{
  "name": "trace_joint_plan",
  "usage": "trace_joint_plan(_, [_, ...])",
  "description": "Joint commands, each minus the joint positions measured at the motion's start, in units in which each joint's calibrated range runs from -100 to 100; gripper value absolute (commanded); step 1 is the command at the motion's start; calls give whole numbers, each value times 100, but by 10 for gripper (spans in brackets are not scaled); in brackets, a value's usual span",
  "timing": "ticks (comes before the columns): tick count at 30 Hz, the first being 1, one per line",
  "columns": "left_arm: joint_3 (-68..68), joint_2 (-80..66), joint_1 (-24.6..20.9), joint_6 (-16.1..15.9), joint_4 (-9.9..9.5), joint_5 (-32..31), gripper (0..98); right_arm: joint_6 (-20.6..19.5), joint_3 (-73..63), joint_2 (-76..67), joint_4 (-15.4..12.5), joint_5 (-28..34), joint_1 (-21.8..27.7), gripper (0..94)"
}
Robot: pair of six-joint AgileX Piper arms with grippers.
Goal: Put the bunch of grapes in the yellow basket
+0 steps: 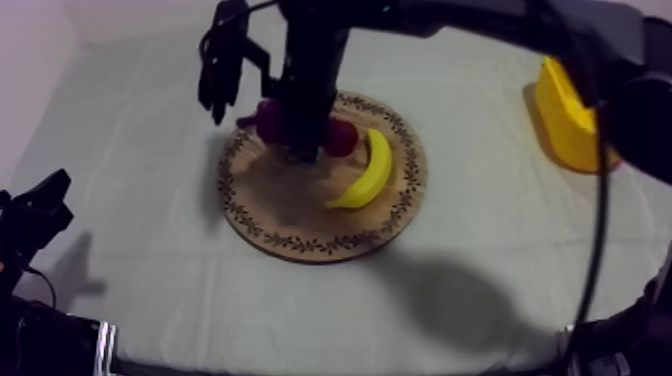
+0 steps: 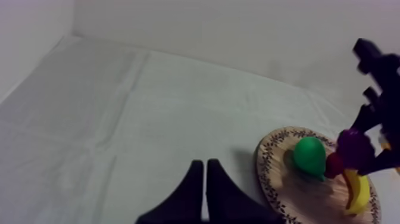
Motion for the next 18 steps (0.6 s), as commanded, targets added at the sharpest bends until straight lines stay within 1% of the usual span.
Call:
trace_joint_plan(1, [-4,0,-1,-1,-4,-3,1,-13,361,-725,34,-149,71,337])
trace_joint_plan(8, [-4,0,-1,-1,-4,-3,1,-71,1077,-1981,175,-599,525,344])
trace_joint_plan(12, [-4,0,-1,2,-4,-3,1,-163,1352,-2566,267,-874,863,346])
trace_joint_plan(18, [-4,0,-1,4,-4,-3,1,-265,1696,-3288,311,-1171,1415,349])
